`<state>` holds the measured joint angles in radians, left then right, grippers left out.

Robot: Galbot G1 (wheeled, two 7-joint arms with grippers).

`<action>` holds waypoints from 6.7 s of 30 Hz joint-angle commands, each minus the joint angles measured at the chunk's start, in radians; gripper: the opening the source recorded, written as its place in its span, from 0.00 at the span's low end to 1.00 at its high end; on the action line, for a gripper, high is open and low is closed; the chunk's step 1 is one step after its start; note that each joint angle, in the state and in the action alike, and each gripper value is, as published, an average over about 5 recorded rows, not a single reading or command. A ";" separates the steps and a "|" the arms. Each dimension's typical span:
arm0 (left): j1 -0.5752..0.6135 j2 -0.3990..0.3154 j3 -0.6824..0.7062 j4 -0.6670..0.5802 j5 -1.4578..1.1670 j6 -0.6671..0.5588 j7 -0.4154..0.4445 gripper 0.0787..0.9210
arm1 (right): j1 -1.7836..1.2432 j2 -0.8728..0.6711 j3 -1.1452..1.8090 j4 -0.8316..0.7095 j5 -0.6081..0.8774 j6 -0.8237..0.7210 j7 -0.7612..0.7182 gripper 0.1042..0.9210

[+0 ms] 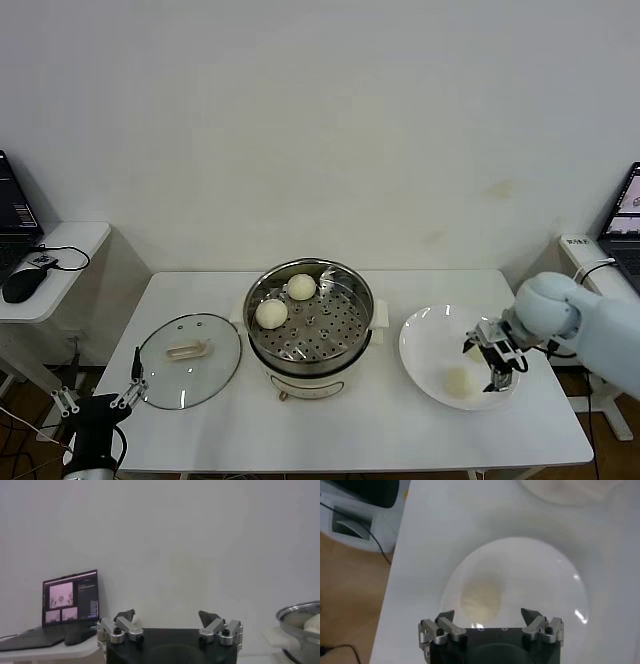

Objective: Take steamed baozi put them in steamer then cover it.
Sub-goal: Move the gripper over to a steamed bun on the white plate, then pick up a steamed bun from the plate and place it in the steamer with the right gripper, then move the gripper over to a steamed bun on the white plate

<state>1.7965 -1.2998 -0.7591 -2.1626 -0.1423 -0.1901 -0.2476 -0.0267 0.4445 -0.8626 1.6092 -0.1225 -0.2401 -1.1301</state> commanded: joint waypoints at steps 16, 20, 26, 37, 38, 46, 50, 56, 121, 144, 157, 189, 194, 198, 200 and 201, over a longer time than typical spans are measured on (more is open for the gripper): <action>-0.007 0.001 -0.010 0.001 0.005 0.002 0.002 0.88 | -0.163 0.086 0.114 -0.119 -0.070 0.016 0.031 0.88; -0.008 0.001 -0.011 0.000 0.005 0.002 0.002 0.88 | -0.170 0.096 0.122 -0.127 -0.071 0.012 0.037 0.88; -0.009 -0.002 -0.010 0.001 0.005 0.002 0.001 0.88 | -0.171 0.104 0.125 -0.130 -0.071 0.000 0.044 0.82; -0.007 -0.003 -0.012 -0.001 0.004 0.000 0.001 0.88 | -0.167 0.116 0.129 -0.129 -0.069 -0.010 0.040 0.59; -0.007 -0.003 -0.011 0.000 0.004 0.000 0.001 0.88 | -0.166 0.115 0.129 -0.129 -0.069 -0.010 0.039 0.58; -0.009 -0.004 -0.009 -0.003 0.003 0.000 0.000 0.88 | -0.138 0.104 0.128 -0.125 -0.066 0.005 0.020 0.52; -0.009 -0.003 -0.009 -0.005 0.002 0.000 0.001 0.88 | -0.081 0.089 0.121 -0.109 -0.035 0.005 0.003 0.56; -0.012 0.000 -0.009 -0.007 0.000 0.000 0.001 0.88 | 0.081 0.061 0.093 -0.081 0.059 0.000 -0.016 0.58; -0.008 -0.019 -0.035 -0.018 -0.018 -0.012 -0.006 0.88 | 0.456 0.749 -0.392 -0.168 0.086 0.305 0.118 0.58; -0.018 -0.007 -0.045 -0.020 -0.029 -0.007 -0.004 0.88 | 0.572 0.488 -0.292 -0.053 0.262 0.072 0.125 0.88; -0.044 0.018 -0.017 0.007 -0.029 -0.005 -0.001 0.88 | 0.490 0.023 -0.267 0.046 0.233 -0.074 0.102 0.88; -0.005 0.002 -0.033 -0.015 -0.007 0.001 -0.001 0.88 | -0.187 0.194 0.304 -0.408 -0.173 0.156 0.067 0.88; -0.007 -0.001 -0.035 -0.010 -0.008 0.001 -0.001 0.88 | -0.190 0.225 0.306 -0.438 -0.196 0.162 0.071 0.88; -0.010 0.000 -0.037 -0.005 -0.009 0.001 -0.001 0.88 | -0.191 0.239 0.312 -0.461 -0.217 0.165 0.076 0.88; -0.011 0.000 -0.037 -0.003 -0.009 0.001 -0.001 0.88 | -0.193 0.242 0.314 -0.468 -0.225 0.166 0.076 0.88; -0.011 -0.001 -0.036 -0.002 -0.009 0.001 -0.001 0.88 | -0.195 0.243 0.315 -0.469 -0.227 0.166 0.077 0.88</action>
<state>1.7849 -1.3008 -0.7958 -2.1659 -0.1517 -0.1889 -0.2483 -0.1920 0.6542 -0.5737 1.1892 -0.3087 -0.0825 -1.0553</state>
